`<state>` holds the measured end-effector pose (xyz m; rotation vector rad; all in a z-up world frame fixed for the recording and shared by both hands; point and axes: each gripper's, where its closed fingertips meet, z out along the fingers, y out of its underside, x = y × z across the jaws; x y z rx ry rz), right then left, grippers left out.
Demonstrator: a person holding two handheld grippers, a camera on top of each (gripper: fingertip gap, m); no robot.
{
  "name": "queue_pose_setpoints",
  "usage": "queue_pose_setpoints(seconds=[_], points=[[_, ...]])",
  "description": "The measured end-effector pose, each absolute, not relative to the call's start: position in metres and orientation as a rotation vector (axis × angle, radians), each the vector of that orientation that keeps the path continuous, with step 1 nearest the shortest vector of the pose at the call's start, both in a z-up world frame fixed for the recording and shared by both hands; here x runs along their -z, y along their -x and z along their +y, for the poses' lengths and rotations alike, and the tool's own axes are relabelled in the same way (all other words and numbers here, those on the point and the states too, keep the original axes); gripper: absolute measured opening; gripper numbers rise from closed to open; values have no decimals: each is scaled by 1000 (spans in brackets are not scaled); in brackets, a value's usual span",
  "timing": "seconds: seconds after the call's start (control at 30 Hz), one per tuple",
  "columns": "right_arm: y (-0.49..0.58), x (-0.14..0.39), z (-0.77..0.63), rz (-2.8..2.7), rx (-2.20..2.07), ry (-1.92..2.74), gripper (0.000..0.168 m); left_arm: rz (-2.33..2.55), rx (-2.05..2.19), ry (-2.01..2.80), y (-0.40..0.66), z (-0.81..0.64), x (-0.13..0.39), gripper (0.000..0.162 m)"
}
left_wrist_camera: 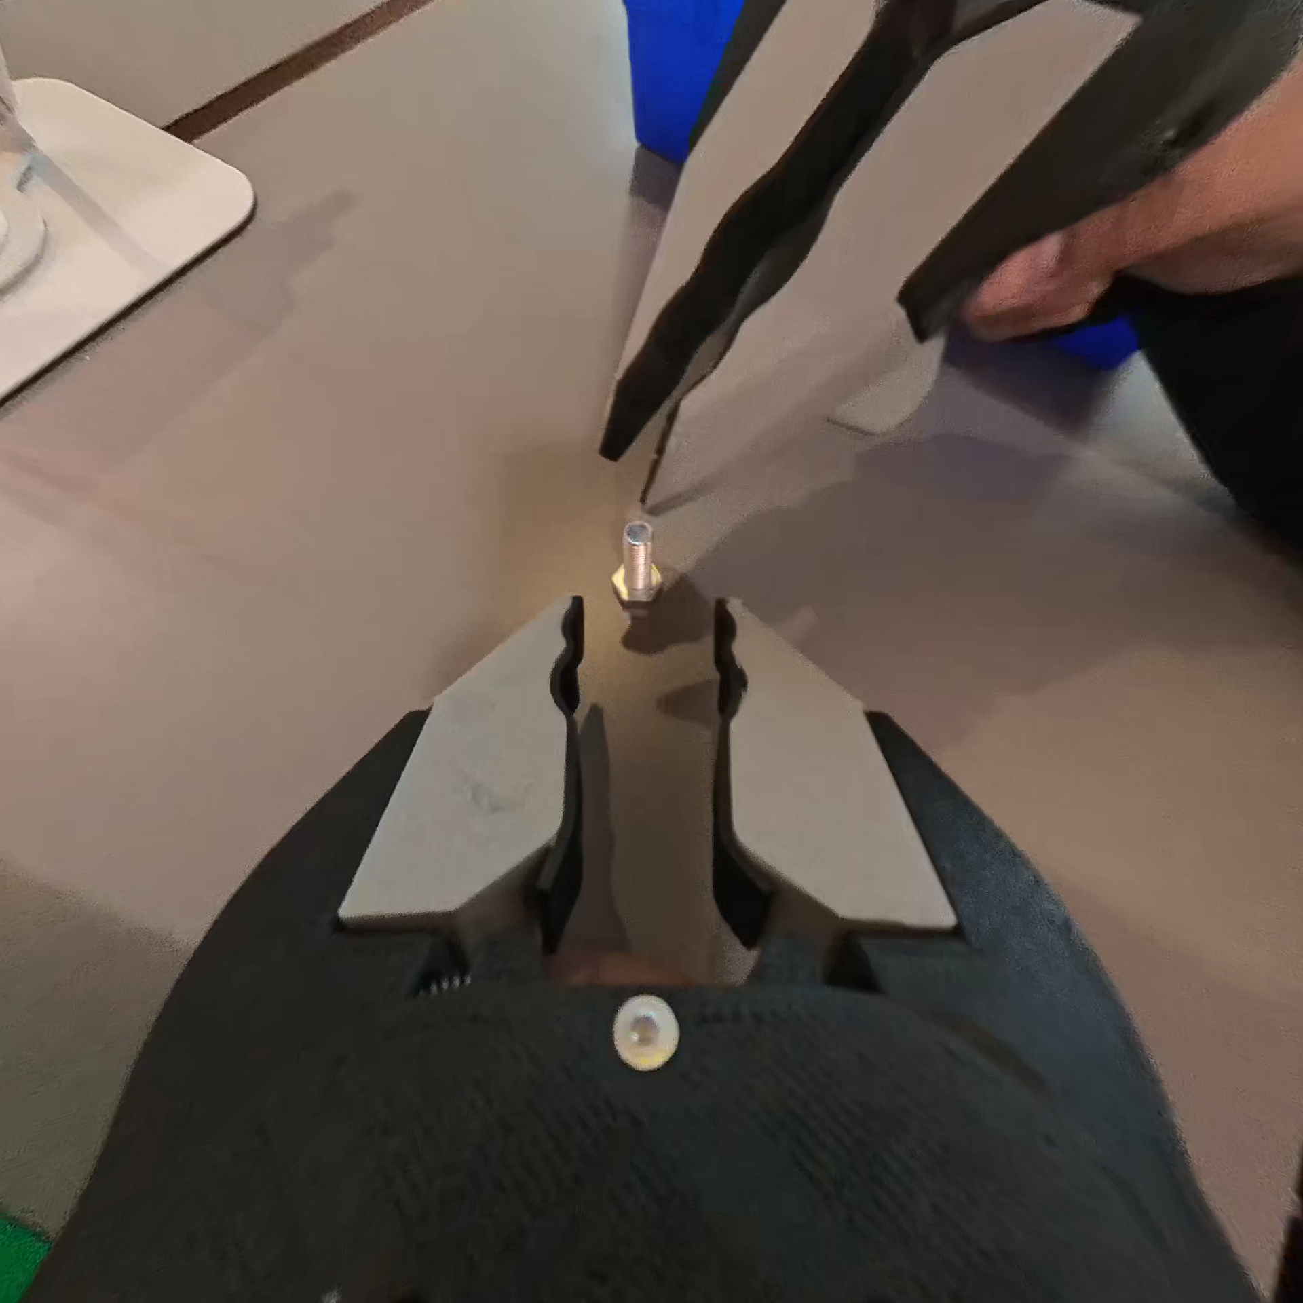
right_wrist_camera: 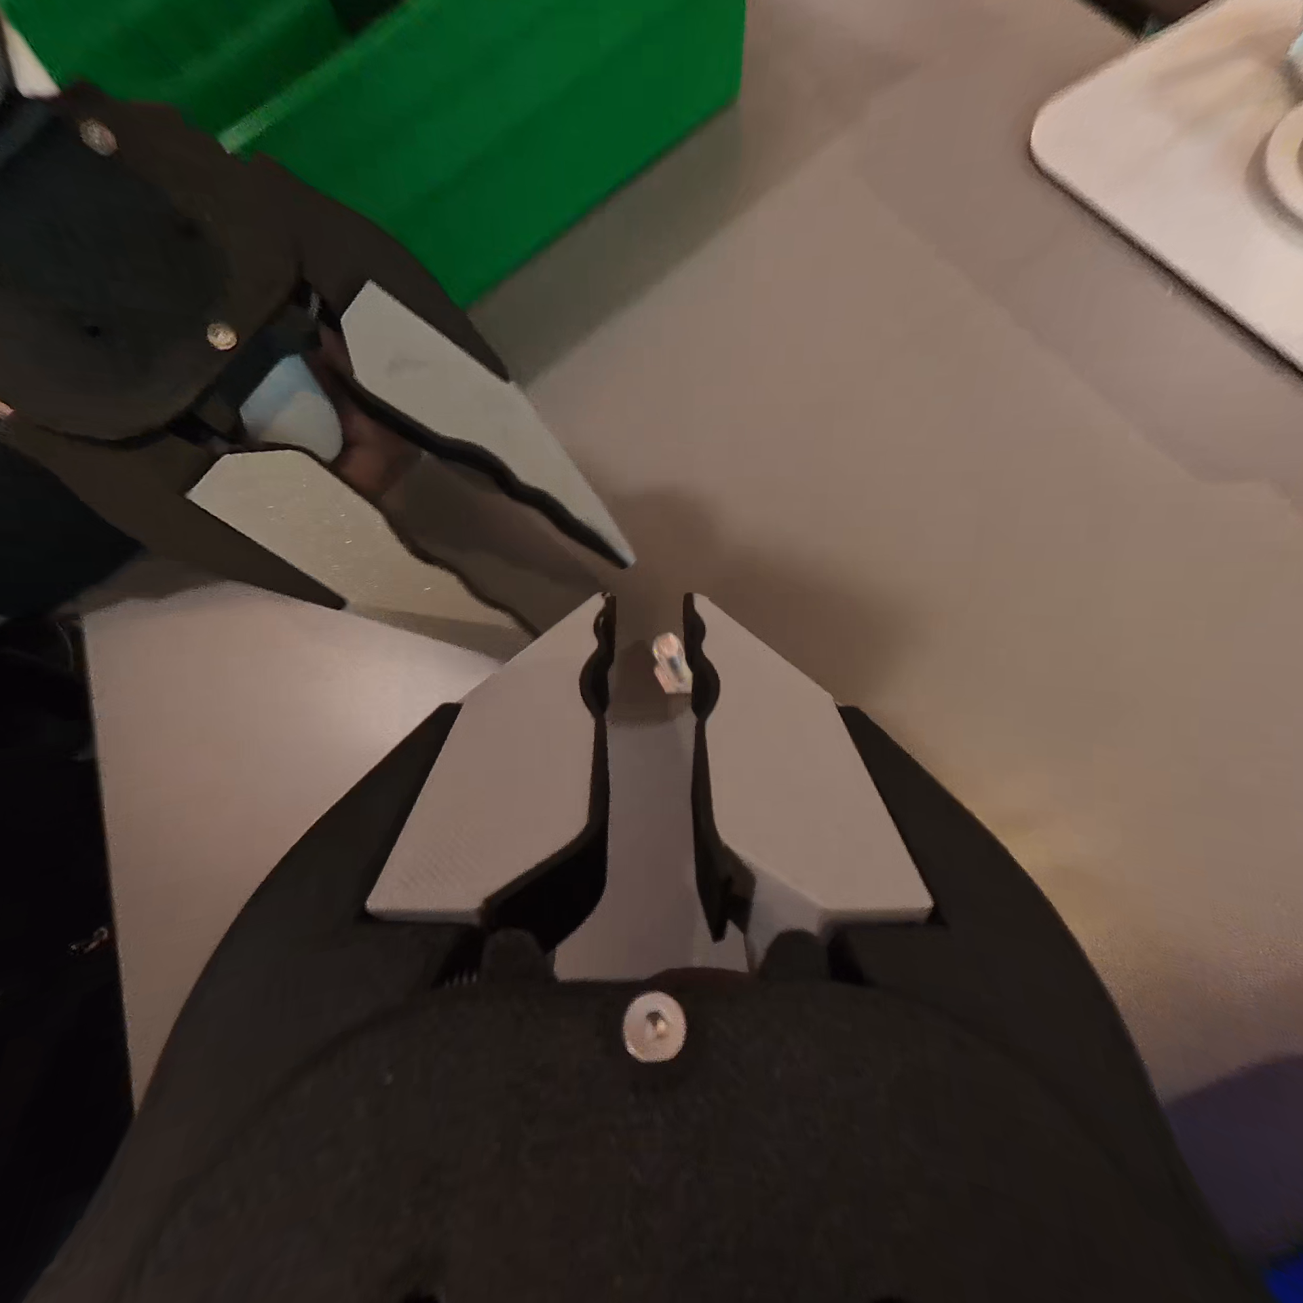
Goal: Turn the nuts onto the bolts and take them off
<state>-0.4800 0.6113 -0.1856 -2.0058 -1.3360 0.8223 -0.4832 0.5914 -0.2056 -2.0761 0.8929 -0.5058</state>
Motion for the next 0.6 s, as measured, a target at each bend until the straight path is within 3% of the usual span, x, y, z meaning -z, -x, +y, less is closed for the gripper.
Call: queue_pose_setpoints(seconds=[0.17,0.3,0.43,0.6], points=[[481,160,621,-1229,-859,1890,21,934,518,1990,521,541,147,43],[483,154,623,-1194,-858,1858,21,903,271,2038,611,533,106,38],[486,156,623,-1200,-854,1850,21,902,171,2302,695,529,132,38],[490,165,622,-1210,-865,1871,21,993,166,2573,731,525,201,34]])
